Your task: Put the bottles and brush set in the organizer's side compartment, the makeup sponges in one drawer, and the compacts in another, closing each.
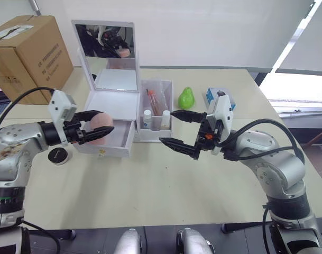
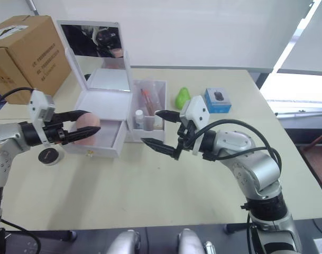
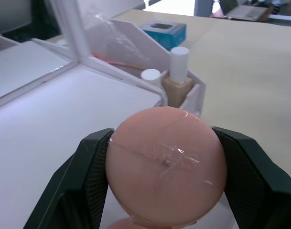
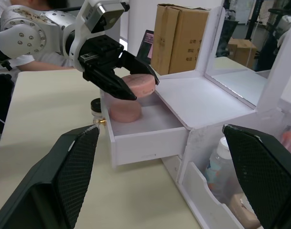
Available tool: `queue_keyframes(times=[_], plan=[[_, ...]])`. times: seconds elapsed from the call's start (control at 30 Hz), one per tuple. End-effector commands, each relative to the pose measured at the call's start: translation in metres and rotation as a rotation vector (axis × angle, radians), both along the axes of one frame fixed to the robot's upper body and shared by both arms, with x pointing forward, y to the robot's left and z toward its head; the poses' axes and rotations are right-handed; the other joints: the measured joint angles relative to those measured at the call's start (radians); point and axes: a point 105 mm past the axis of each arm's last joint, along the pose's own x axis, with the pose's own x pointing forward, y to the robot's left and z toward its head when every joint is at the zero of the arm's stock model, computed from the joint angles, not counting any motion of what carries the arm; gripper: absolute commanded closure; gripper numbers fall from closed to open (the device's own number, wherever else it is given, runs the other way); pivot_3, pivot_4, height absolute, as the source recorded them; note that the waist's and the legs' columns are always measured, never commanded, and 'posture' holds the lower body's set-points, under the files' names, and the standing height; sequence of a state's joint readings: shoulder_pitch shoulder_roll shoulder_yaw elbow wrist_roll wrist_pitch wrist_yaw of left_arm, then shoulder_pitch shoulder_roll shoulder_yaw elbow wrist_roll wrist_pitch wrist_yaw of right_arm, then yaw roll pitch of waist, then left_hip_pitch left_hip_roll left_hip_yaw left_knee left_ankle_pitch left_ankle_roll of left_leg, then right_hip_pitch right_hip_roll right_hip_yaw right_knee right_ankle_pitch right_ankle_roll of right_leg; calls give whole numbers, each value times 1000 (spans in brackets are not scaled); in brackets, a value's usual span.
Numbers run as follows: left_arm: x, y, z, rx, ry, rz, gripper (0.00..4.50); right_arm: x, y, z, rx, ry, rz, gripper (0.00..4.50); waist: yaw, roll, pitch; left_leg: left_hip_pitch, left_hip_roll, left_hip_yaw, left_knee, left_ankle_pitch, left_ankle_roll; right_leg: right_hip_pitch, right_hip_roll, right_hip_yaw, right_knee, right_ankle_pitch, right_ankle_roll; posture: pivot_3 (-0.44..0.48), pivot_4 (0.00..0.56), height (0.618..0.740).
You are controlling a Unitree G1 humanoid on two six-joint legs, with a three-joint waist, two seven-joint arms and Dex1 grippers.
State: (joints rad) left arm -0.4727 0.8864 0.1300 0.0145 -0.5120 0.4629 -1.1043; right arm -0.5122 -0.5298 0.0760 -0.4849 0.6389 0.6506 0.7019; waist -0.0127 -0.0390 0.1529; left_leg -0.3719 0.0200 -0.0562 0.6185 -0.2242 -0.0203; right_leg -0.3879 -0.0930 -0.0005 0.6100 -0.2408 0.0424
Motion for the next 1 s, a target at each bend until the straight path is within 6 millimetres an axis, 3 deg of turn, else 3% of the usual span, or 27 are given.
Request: queue_keyframes(times=[0.03, 0.5, 0.67, 0.73, 0.87, 1.0], plan=[[2, -2, 4, 50, 0, -47, 1566, -6, -2, 12, 23, -53, -15, 0, -2, -1, -1, 0, 0, 0, 0, 0, 0, 0, 1, 1, 0, 0, 0, 0, 150, 729], [7, -13, -5, 72, 26, -122, 1566, -6, -7, 17, 45, -73, -63, 0, 3, -3, -2, 0, 0, 2, 0, 0, 0, -1, 1, 5, 0, 0, 0, 0, 150, 729], [7, -9, -4, 71, 11, -103, 40, -6, -6, 15, 44, -67, -64, 0, 2, -3, -2, 1, 0, 2, 0, 0, 0, -1, 1, 6, 0, 0, 0, 0, 150, 729], [7, -6, -3, 72, 10, -94, 40, -5, -6, 14, 43, -65, -65, 0, 2, -3, -2, 1, 0, 2, 0, 0, 0, -1, 1, 6, 0, 0, 0, 0, 150, 729], [7, 7, 18, 30, -31, -44, 40, -4, -6, 12, 38, -62, -66, 0, 1, -3, -2, 1, 0, 2, 0, 0, 0, -1, 1, 6, 0, 0, 0, 0, 150, 729], [-7, 30, 45, -30, -54, -2, 40, -3, -8, 11, 33, -59, -77, 0, -1, -3, -2, 1, 1, 2, 0, 0, 0, -1, 2, 6, 0, 0, 0, 0, 150, 729]])
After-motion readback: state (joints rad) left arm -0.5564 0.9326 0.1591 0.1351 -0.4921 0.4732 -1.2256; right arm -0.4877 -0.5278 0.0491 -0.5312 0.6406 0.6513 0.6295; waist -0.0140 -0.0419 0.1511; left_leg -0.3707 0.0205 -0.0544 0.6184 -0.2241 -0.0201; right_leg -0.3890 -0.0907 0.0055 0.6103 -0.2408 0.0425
